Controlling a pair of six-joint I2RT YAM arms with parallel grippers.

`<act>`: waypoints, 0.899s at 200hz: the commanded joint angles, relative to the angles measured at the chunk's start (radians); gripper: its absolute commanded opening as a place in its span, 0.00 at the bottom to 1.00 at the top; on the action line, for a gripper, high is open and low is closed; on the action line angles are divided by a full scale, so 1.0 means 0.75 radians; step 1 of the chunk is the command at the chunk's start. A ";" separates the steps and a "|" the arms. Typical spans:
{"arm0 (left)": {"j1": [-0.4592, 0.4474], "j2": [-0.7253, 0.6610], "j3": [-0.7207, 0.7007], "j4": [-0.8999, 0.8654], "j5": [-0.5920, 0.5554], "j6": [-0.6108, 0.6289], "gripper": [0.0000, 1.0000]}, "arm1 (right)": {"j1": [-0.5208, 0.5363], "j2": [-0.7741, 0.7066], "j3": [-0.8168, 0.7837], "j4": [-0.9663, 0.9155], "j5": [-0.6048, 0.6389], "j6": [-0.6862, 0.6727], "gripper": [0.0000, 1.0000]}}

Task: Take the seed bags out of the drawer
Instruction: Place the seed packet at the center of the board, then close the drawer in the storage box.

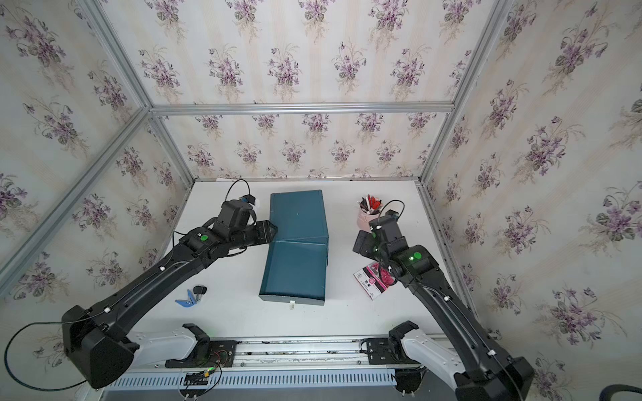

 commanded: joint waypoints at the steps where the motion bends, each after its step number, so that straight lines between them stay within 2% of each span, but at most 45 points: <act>1: 0.005 0.020 -0.010 -0.263 -0.038 0.049 0.52 | 0.370 -0.030 0.102 -0.229 0.256 0.210 0.93; 22: 0.005 0.025 -0.011 -0.267 -0.040 0.053 0.51 | 0.788 -0.017 0.167 -0.337 0.423 0.368 0.94; 25: 0.005 0.025 -0.012 -0.267 -0.041 0.052 0.51 | 0.881 -0.009 0.172 -0.361 0.451 0.401 0.95; 44: 0.008 0.021 -0.013 -0.271 -0.042 0.055 0.51 | 1.212 0.053 0.227 -0.519 0.601 0.606 0.99; 67: 0.007 0.021 -0.012 -0.273 -0.038 0.056 0.51 | 1.486 0.155 0.244 -0.572 0.617 0.673 1.00; 81: 0.008 0.025 -0.008 -0.275 -0.036 0.059 0.51 | 1.580 0.212 0.243 -0.591 0.596 0.706 1.00; 95: 0.008 0.025 -0.008 -0.277 -0.036 0.062 0.51 | 1.625 0.240 0.230 -0.576 0.569 0.728 1.00; 125: 0.008 0.016 -0.011 -0.280 -0.034 0.064 0.51 | 1.608 0.206 0.083 -0.416 0.542 0.734 1.00; 141: 0.007 0.010 -0.016 -0.280 -0.036 0.061 0.51 | 1.519 0.176 0.028 -0.345 0.537 0.711 0.99; 180: 0.008 0.004 -0.017 -0.294 -0.040 0.063 0.51 | 1.289 0.102 -0.053 -0.121 0.491 0.492 0.89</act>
